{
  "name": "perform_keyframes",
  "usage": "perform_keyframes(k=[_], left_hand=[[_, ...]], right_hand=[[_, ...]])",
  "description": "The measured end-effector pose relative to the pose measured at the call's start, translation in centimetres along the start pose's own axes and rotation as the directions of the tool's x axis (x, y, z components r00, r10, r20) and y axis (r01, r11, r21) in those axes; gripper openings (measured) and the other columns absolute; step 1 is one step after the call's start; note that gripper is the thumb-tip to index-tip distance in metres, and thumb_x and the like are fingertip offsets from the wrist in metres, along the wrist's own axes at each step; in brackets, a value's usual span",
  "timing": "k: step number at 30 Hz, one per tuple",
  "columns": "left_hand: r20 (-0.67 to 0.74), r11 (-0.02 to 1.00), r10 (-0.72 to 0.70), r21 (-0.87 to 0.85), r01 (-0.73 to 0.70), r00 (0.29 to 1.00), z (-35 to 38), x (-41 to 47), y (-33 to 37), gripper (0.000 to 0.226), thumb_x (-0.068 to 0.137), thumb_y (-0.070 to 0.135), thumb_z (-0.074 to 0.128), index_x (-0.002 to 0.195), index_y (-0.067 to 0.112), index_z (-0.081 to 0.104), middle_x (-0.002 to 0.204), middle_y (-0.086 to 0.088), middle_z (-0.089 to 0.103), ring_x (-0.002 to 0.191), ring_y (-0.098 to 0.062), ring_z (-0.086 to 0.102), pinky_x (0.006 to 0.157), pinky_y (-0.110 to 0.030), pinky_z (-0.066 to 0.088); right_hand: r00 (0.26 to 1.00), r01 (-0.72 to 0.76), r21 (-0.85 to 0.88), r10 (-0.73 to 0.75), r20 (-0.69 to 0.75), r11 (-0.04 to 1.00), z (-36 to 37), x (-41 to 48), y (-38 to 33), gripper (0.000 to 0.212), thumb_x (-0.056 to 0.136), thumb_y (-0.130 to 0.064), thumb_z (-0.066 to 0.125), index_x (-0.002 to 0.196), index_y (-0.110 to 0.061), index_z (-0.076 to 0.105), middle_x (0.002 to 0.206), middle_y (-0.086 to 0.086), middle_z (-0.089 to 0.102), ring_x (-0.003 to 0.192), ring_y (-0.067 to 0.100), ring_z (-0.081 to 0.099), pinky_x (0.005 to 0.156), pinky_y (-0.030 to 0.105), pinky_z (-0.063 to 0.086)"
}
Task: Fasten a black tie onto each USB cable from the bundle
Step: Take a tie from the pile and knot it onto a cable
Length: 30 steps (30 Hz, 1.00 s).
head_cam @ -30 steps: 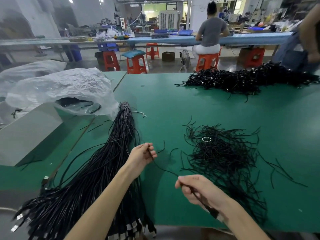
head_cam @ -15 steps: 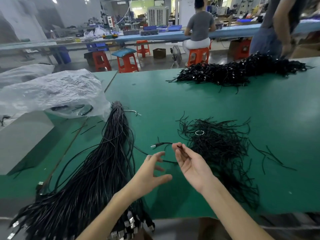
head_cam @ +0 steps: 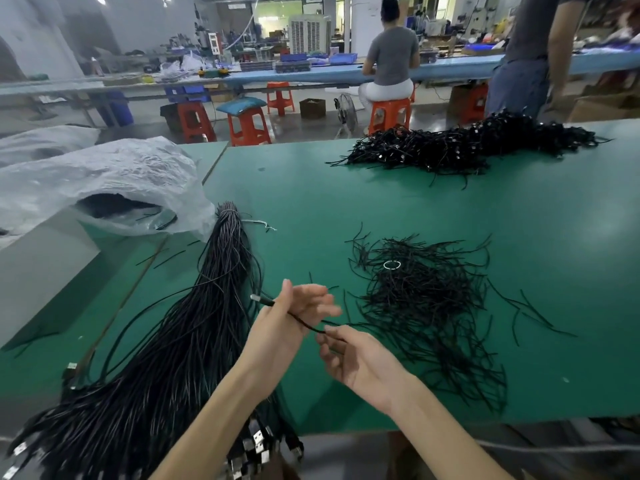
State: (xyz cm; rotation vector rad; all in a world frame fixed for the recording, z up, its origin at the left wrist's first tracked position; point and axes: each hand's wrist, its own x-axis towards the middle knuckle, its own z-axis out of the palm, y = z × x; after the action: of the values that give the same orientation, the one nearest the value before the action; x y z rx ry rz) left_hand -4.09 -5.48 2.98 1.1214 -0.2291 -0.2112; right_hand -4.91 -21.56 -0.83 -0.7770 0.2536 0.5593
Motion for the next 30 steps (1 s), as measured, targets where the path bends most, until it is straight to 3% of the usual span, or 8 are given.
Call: perform_keyframes(k=[6, 10, 13, 17, 20, 23, 27, 30], left_hand=[[0.207, 0.932, -0.123, 0.359, 0.042, 0.971, 1.4, -2.6, 2.5, 0.050, 0.105, 0.056, 0.044, 0.081, 0.017, 0.063, 0.062, 0.001, 0.043, 0.055, -0.015, 0.035, 0.055, -0.023, 0.029], [0.445, 0.765, -0.438, 0.641, 0.064, 0.782, 1.9, -3.9, 2.9, 0.060, 0.107, 0.059, 0.032, 0.084, 0.017, 0.068, 0.059, 0.007, 0.055, 0.046, -0.009, 0.042, 0.048, -0.017, 0.033], [0.379, 0.551, -0.651, 0.832, 0.066, 0.657, 1.5, -4.2, 2.0, 0.069, 0.105, 0.062, 0.032, 0.094, 0.004, 0.067, 0.074, -0.001, 0.069, 0.047, -0.016, 0.051, 0.049, -0.020, 0.042], [0.201, 0.406, -0.578, 0.912, 0.065, 0.791, 0.2, -3.4, 0.1, 0.068, 0.103, 0.060, 0.033, 0.102, 0.001, 0.067, 0.087, -0.012, 0.074, 0.069, -0.027, 0.067, 0.079, -0.036, 0.056], [0.086, 0.494, -0.434, 0.855, 0.157, 0.897, -1.3, -2.6, -1.0, 0.066, 0.092, 0.066, 0.031, 0.113, 0.009, 0.058, 0.088, -0.004, 0.069, 0.065, -0.016, 0.065, 0.072, -0.037, 0.053], [0.057, 0.688, -0.396, 0.680, 0.255, 0.916, -3.3, -2.2, -2.0, 0.065, 0.097, 0.063, 0.025, 0.138, 0.021, 0.052, 0.114, -0.004, 0.072, 0.094, -0.022, 0.073, 0.081, -0.033, 0.055], [0.004, 0.941, -0.289, 0.188, 0.283, 0.957, -3.7, -1.2, -2.8, 0.081, 0.097, 0.063, 0.018, 0.146, 0.007, 0.051, 0.137, -0.008, 0.066, 0.127, -0.026, 0.063, 0.103, -0.036, 0.051], [-0.109, 0.963, -0.206, -0.200, 0.182, 0.972, -3.3, -0.2, -2.3, 0.079, 0.102, 0.060, 0.018, 0.147, 0.002, 0.048, 0.145, -0.015, 0.059, 0.136, -0.027, 0.056, 0.106, -0.035, 0.046]], right_hand=[[0.994, -0.059, -0.071, 0.052, -0.094, 0.996, -0.6, 0.6, -0.2, 0.015, 0.105, -0.011, 0.052, 0.094, -0.004, 0.060, 0.069, 0.004, 0.061, 0.054, 0.011, 0.054, 0.044, 0.019, 0.039], [0.983, -0.001, -0.288, -0.053, -0.178, 0.958, -0.4, 1.0, -0.9, 0.018, 0.107, -0.011, 0.048, 0.102, -0.001, 0.062, 0.065, 0.003, 0.064, 0.051, 0.009, 0.051, 0.043, 0.017, 0.033], [0.986, 0.021, -0.435, -0.092, -0.142, 0.900, 1.1, 0.9, -2.0, 0.013, 0.106, -0.014, 0.051, 0.102, -0.006, 0.061, 0.072, 0.006, 0.069, 0.054, 0.010, 0.053, 0.043, 0.018, 0.034], [0.987, 0.135, -0.555, -0.158, 0.006, 0.821, 3.3, 0.3, -3.3, 0.012, 0.107, -0.018, 0.049, 0.104, -0.008, 0.056, 0.085, 0.013, 0.075, 0.061, 0.017, 0.059, 0.048, 0.022, 0.041], [0.974, 0.227, -0.571, -0.191, 0.123, 0.789, 4.6, -0.4, -3.8, 0.015, 0.107, -0.023, 0.050, 0.105, -0.009, 0.053, 0.086, 0.012, 0.073, 0.064, 0.019, 0.061, 0.052, 0.024, 0.044], [0.960, 0.280, -0.523, -0.235, 0.151, 0.805, 5.1, -1.0, -4.3, 0.023, 0.107, -0.032, 0.053, 0.097, -0.011, 0.055, 0.081, 0.008, 0.067, 0.062, 0.017, 0.057, 0.052, 0.024, 0.041], [0.959, 0.282, -0.393, -0.244, 0.144, 0.875, 5.2, -1.6, -3.7, 0.027, 0.106, -0.029, 0.053, 0.086, -0.012, 0.055, 0.076, 0.008, 0.064, 0.058, 0.015, 0.052, 0.049, 0.023, 0.039], [0.979, 0.197, -0.218, -0.181, 0.091, 0.956, 4.9, -1.2, -1.4, 0.027, 0.106, -0.019, 0.050, 0.085, -0.008, 0.063, 0.081, 0.013, 0.068, 0.058, 0.015, 0.054, 0.048, 0.023, 0.042]])
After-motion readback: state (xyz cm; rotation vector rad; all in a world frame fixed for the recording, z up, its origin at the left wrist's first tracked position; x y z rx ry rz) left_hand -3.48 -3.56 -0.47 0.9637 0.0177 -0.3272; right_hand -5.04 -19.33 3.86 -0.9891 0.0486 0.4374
